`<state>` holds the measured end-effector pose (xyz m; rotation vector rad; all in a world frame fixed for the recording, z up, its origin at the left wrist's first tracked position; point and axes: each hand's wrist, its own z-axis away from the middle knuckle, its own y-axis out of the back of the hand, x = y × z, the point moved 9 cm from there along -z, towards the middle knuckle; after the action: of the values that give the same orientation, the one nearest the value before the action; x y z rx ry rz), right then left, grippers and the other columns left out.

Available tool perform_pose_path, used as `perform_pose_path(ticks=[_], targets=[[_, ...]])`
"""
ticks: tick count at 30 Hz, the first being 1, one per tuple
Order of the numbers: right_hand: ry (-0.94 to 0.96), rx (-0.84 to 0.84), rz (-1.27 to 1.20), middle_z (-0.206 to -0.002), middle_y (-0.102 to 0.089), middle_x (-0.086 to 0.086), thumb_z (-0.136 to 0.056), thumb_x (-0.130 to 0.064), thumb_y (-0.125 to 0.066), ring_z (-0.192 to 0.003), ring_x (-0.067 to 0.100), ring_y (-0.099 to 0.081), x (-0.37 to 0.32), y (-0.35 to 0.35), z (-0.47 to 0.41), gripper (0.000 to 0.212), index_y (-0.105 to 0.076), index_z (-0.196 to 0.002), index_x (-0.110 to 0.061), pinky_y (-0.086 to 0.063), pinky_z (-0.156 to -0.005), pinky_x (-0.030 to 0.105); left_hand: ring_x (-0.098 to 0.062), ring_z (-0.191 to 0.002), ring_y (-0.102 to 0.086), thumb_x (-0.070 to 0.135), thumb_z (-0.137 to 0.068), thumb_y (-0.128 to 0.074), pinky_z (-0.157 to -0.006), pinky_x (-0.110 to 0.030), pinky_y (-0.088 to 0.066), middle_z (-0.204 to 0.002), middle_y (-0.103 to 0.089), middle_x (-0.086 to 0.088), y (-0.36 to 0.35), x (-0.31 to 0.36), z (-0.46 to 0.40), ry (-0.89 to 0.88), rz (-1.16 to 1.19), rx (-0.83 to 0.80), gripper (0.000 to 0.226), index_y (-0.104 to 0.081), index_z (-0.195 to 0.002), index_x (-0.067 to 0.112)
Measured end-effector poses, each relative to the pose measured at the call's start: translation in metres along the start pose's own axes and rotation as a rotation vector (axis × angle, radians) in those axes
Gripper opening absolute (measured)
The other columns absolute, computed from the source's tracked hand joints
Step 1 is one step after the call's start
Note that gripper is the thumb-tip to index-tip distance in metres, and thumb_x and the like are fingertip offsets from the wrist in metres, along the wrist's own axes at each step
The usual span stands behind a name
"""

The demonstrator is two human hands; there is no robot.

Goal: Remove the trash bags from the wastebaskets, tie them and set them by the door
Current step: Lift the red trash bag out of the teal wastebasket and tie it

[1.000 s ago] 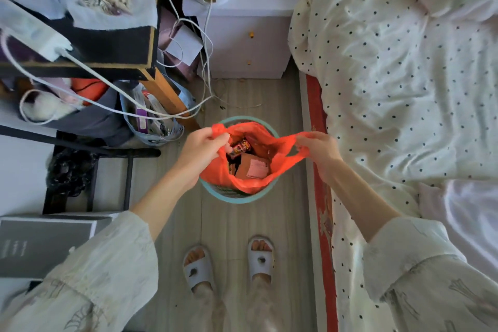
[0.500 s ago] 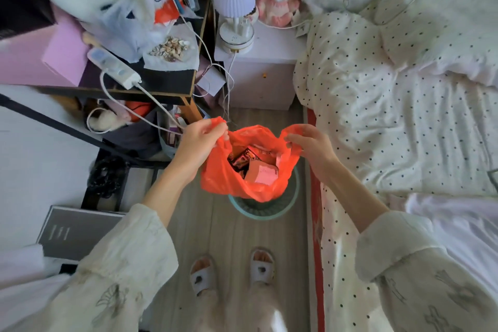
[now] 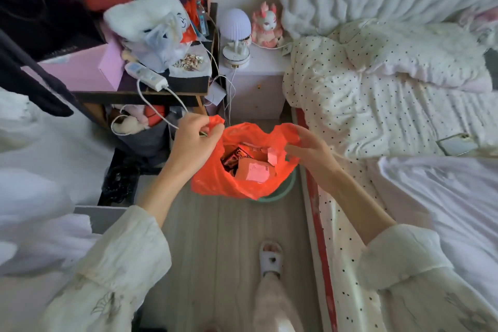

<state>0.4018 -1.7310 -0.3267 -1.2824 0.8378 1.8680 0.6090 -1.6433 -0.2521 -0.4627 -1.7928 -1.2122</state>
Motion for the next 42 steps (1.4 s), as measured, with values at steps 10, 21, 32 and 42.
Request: perform_pose_path(ticks=[10,21,32,42], targets=[[-0.080,0.104,-0.032,-0.077,-0.067,0.002,-0.079,0.016,-0.050,-0.063,0.009,-0.063,0.098,-0.026,0.078,0.029,-0.065,-0.087,-0.008,-0.050,-0.062,0.020,-0.005,-0.093,-0.051,0.020,-0.085,-0.056,-0.079,-0.011,-0.036,-0.093,-0.056,0.008,-0.050,-0.096,0.110,0.170,0.143,-0.091,0.012,-0.061,-0.093,0.012],[0.016,0.123,0.227,-0.090,-0.064,-0.001,-0.086,0.001,-0.055,-0.094,0.012,-0.053,0.305,-0.048,0.058,0.015,-0.066,-0.095,0.000,-0.041,-0.083,0.018,-0.003,-0.077,-0.065,0.023,-0.095,-0.042,-0.077,-0.022,-0.048,-0.085,-0.067,0.006,-0.169,-0.283,0.191,0.329,0.234,-0.046,0.015,-0.051,-0.084,0.025],[0.232,0.212,-0.122,-0.066,-0.063,-0.004,-0.090,-0.010,-0.056,-0.058,0.002,-0.053,0.434,-0.051,-0.034,0.016,-0.065,-0.083,-0.021,-0.043,-0.057,0.012,-0.003,-0.047,-0.058,0.012,-0.095,-0.042,-0.054,-0.015,-0.047,-0.058,-0.062,0.003,-0.272,-0.388,0.156,0.032,0.305,0.035,0.020,-0.043,-0.079,0.025],[0.450,0.130,0.079,-0.071,-0.047,-0.003,-0.083,-0.005,-0.062,-0.067,0.018,-0.046,0.475,-0.086,-0.071,0.078,-0.026,-0.140,-0.045,-0.050,-0.069,0.042,-0.011,-0.112,-0.057,0.012,-0.075,-0.072,-0.101,-0.030,-0.041,-0.112,-0.055,0.012,-0.293,-0.468,0.139,-0.056,0.339,0.066,0.056,-0.035,-0.116,0.012]])
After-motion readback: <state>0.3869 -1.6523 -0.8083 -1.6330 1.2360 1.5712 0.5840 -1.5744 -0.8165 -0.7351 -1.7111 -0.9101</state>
